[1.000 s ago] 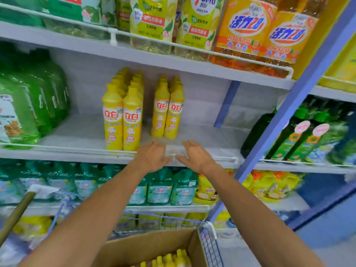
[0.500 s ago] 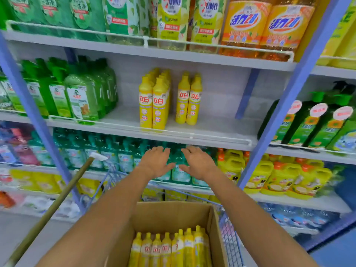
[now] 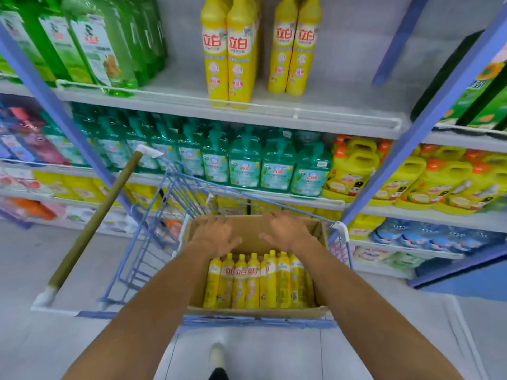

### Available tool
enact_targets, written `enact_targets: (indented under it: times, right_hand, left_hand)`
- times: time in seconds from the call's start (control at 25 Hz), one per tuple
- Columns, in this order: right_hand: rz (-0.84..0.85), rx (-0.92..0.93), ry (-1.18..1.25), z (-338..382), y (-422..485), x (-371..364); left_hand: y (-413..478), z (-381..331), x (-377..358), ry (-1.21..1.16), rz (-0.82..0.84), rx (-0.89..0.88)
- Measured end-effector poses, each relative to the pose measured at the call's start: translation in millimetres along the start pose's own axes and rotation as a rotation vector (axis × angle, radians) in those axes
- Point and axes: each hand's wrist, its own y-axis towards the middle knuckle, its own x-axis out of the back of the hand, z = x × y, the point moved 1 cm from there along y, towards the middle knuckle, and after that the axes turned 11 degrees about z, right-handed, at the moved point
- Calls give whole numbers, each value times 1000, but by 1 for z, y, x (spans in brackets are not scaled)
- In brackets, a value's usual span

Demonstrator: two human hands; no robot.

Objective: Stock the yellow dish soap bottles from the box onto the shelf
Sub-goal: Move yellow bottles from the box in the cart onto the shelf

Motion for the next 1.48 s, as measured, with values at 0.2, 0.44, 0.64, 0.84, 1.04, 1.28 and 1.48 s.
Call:
enact_targets:
  times: [0.2, 0.44, 0.64, 0.84, 1.04, 1.28, 1.48]
  right_hand:
    - [150, -82, 69, -2, 33, -70]
    - [274, -135, 200, 1, 93, -155]
    - [343, -131, 297, 4, 153, -223]
    - [305, -214, 360, -13, 217, -280]
    - [251, -311, 381, -23, 265, -319]
    - [148, -524, 655, -17, 273, -332]
    - [219, -557, 655, -19, 274, -344]
  left_hand:
    - [41, 28, -71, -87, 186, -12]
    - [90, 51, -137, -145, 332, 7]
    - [144, 66, -188, -245, 445, 51]
    - [207, 76, -233, -367, 376, 96]
    - [261, 81, -278, -489, 298, 102]
    - [274, 79, -298, -766, 186, 311]
    - [272, 88, -302, -898, 228, 393]
